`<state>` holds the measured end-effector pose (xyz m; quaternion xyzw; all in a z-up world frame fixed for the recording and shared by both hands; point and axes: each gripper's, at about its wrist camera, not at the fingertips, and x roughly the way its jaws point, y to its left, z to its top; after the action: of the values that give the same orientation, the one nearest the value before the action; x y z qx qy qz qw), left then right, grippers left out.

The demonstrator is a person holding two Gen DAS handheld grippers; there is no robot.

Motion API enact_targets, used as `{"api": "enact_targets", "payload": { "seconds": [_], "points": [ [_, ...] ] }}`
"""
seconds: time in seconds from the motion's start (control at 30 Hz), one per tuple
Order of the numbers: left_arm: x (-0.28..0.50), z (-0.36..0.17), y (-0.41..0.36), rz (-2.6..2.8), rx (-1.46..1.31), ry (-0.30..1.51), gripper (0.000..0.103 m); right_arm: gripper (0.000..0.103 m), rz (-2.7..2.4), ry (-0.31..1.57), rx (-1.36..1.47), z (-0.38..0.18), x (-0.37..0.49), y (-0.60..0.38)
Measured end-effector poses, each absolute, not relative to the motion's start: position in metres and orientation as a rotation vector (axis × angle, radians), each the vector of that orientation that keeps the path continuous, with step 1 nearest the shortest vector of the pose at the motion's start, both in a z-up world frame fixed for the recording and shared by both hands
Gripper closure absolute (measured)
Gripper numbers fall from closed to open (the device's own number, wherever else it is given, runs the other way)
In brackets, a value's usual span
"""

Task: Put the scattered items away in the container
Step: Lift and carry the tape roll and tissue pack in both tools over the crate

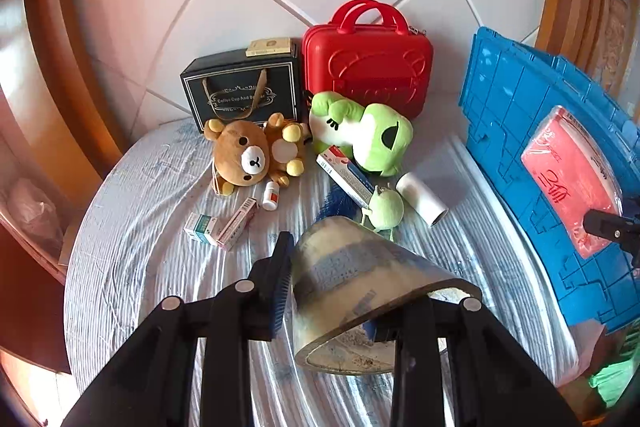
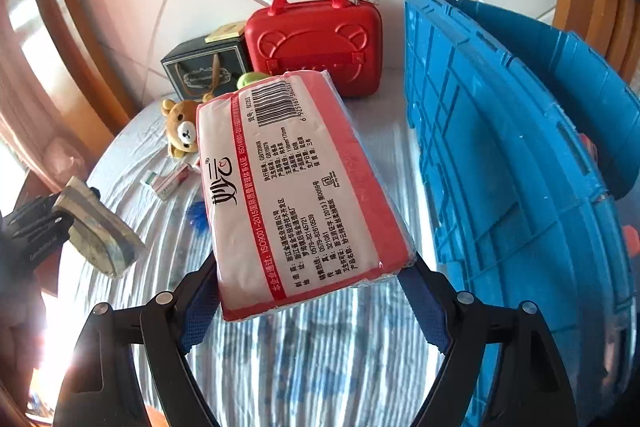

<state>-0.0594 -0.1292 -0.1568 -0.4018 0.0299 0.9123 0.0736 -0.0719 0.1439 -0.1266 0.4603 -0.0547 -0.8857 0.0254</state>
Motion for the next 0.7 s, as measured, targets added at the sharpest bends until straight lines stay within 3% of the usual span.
{"api": "enact_targets", "payload": {
  "seconds": [0.7],
  "points": [
    [-0.002,-0.056,-0.089,2.859,-1.013,0.069,0.075,0.020,-2.718,-0.078,1.166,-0.028,0.002,0.176]
  ]
}}
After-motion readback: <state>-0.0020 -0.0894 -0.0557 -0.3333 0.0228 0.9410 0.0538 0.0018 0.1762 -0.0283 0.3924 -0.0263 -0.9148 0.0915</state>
